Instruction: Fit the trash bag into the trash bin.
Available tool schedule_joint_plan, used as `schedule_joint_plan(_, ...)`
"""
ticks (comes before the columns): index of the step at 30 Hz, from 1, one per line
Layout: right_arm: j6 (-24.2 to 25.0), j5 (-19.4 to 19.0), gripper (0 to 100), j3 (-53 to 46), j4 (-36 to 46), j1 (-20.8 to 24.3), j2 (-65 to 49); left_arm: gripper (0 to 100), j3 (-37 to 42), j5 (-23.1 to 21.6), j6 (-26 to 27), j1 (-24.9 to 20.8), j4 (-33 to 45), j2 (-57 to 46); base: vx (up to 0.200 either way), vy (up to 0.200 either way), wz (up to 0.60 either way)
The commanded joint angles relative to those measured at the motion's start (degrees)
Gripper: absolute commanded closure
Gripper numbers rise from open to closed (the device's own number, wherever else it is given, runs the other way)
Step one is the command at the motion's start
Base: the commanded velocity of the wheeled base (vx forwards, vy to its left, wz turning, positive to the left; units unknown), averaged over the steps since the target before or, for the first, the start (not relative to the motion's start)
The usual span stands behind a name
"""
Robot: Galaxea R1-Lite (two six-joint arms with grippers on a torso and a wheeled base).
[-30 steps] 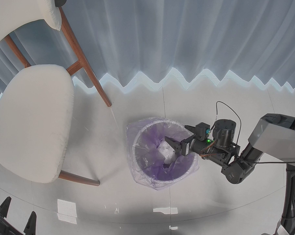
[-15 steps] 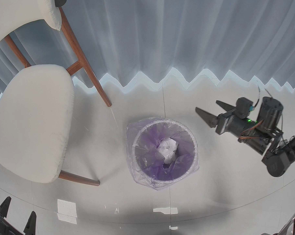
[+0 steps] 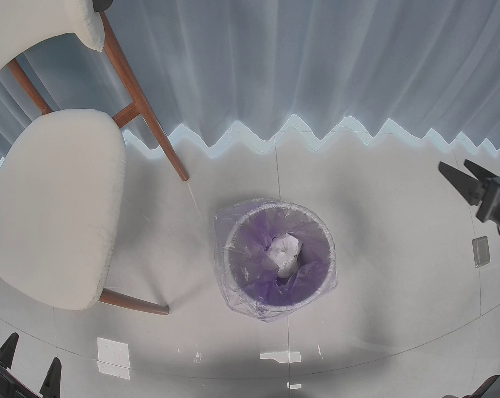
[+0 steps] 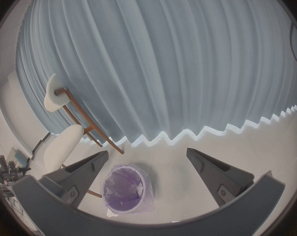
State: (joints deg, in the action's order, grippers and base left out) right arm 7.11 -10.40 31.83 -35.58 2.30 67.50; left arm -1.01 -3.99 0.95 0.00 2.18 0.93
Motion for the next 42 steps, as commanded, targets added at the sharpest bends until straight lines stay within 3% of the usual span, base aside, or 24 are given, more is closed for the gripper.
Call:
schedule_joint_plan(1,0.5,0.9,0,-1.2,11.2,-4.5,-20.9,0,1.0,-0.1,0.0,0.0,0.0,-0.9,0.000,0.000,0.00)
schedule_joint_plan(7,0.1,0.7,0,-2.7,18.4,-5.2,-29.7,0,1.0,-0.1,0.2,0.0,0.0,-0.9,0.000,0.000,0.00)
schedule_joint_plan(12,-4.6,0.6,0,-11.4,22.1,-5.2,-42.2,0,1.0,-0.1,0.3,0.0,0.0,-0.9,0.000,0.000,0.00)
schedule_joint_plan(19,-4.8,0.9,0,-19.3,25.7,-5.3,-53.7,0,1.0,-0.1,0.5,0.0,0.0,-0.9,0.000,0.000,0.00)
schedule_joint_plan(24,-7.1,1.2,0,-25.5,34.8,-4.8,-63.5,0,1.0,-0.1,0.0,0.0,0.0,-0.9,0.000,0.000,0.00)
schedule_joint_plan(27,-9.3,4.2,0,-31.7,31.0,-4.7,-63.4,0,1.0,-0.1,0.0,0.0,0.0,-0.9,0.000,0.000,0.00)
schedule_joint_plan(32,-8.3,10.3,0,-31.2,33.9,-3.6,-64.3,0,1.0,-0.1,0.2,0.0,0.0,-0.9,0.000,0.000,0.00)
schedule_joint_plan(42,-3.7,14.3,0,-31.0,34.5,-2.4,-67.5,0,1.0,-0.1,0.3,0.0,-0.1,-0.9,0.000,0.000,0.00)
